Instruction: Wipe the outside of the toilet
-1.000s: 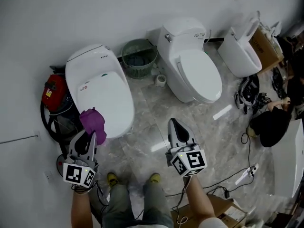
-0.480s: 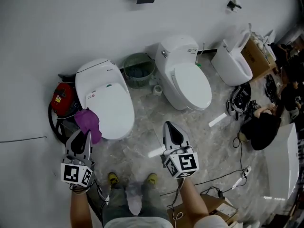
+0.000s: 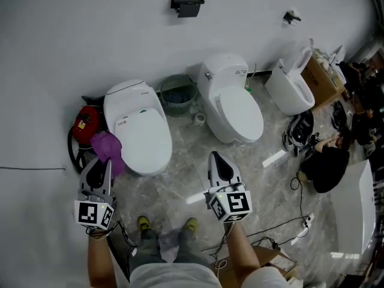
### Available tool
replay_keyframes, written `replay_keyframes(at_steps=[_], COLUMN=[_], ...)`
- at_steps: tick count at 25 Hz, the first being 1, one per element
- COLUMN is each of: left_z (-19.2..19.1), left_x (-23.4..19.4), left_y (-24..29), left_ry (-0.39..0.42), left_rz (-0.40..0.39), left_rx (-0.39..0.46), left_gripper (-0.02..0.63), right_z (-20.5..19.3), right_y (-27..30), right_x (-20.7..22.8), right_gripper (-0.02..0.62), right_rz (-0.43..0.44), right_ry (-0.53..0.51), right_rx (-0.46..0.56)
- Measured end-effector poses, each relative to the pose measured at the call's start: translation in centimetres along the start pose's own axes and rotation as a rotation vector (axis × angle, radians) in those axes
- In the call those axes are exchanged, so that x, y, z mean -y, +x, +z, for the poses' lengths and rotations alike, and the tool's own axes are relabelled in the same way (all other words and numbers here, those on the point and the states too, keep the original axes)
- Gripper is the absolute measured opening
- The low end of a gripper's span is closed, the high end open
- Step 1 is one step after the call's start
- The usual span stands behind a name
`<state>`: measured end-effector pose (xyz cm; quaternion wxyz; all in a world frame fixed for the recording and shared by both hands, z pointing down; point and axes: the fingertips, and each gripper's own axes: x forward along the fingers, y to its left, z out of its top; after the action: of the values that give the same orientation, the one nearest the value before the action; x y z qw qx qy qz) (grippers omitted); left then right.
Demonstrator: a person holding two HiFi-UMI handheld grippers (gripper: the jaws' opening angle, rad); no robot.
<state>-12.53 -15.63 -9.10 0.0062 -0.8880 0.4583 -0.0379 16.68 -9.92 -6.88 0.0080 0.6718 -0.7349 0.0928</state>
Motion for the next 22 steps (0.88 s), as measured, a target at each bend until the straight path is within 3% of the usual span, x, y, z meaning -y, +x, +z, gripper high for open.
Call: replay_keyframes(at_steps=[12, 22], left_z=[3.6, 5.1], left_x=[0.1, -0.7], left_y=[-4.1, -4.5], left_ry=[0.063, 0.056], left_rz=[0.050, 0.059], left_rx=[0.041, 0.077], left_gripper=[0.086, 0.086], right_z=[3.3, 4.9], right_y=[-3.6, -4.1], right_x=[-1.4, -1.5], right_gripper=[0.008, 0.008], right_rz=[-0.006, -0.029], right_ry=[0.013, -0.004], right_rx=[0.054, 0.087])
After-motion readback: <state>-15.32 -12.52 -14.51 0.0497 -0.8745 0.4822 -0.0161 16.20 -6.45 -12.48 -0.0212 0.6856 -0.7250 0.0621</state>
